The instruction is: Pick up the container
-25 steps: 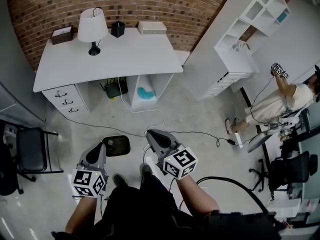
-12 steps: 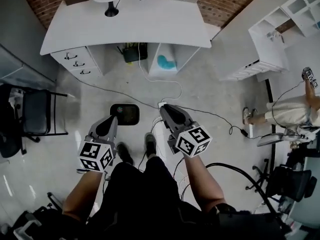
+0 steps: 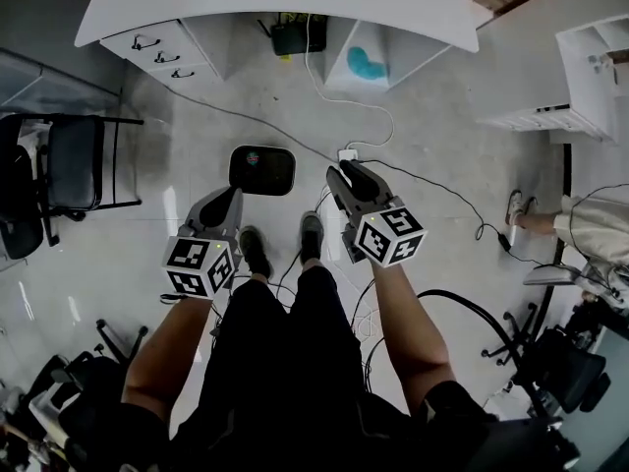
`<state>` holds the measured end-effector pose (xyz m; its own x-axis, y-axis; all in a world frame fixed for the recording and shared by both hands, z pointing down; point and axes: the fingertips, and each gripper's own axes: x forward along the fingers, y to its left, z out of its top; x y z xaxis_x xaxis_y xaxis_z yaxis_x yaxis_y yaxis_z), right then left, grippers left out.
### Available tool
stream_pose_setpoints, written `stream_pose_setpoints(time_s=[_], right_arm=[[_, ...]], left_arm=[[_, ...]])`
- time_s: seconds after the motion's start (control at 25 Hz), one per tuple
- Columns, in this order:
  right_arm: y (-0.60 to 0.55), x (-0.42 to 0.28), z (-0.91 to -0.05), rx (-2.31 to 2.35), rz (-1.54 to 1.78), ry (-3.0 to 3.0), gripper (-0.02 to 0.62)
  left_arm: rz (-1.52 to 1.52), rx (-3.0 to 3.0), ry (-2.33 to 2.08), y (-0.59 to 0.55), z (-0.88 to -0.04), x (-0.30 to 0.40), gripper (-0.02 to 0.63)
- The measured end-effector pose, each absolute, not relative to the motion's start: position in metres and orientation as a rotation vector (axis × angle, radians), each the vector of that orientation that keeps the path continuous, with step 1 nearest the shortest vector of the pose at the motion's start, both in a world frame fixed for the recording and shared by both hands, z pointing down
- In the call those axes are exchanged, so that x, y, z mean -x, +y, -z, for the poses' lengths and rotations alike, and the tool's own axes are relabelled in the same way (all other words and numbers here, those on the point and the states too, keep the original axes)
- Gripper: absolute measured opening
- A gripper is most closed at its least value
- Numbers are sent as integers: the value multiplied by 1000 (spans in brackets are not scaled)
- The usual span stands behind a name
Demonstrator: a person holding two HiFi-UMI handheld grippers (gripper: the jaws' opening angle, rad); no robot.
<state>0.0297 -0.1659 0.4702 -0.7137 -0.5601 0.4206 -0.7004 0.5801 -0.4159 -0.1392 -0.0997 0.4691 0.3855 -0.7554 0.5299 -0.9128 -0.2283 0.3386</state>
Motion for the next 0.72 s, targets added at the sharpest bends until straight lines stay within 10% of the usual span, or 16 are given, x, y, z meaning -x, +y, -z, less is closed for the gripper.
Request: stream_pose_setpoints(time_s=[0.72], right_arm=[[-185,-57,-708,-1009,-1335,-2351,137]], left_arm=[[-529,-1850,-1262,-127,-668,89,9]])
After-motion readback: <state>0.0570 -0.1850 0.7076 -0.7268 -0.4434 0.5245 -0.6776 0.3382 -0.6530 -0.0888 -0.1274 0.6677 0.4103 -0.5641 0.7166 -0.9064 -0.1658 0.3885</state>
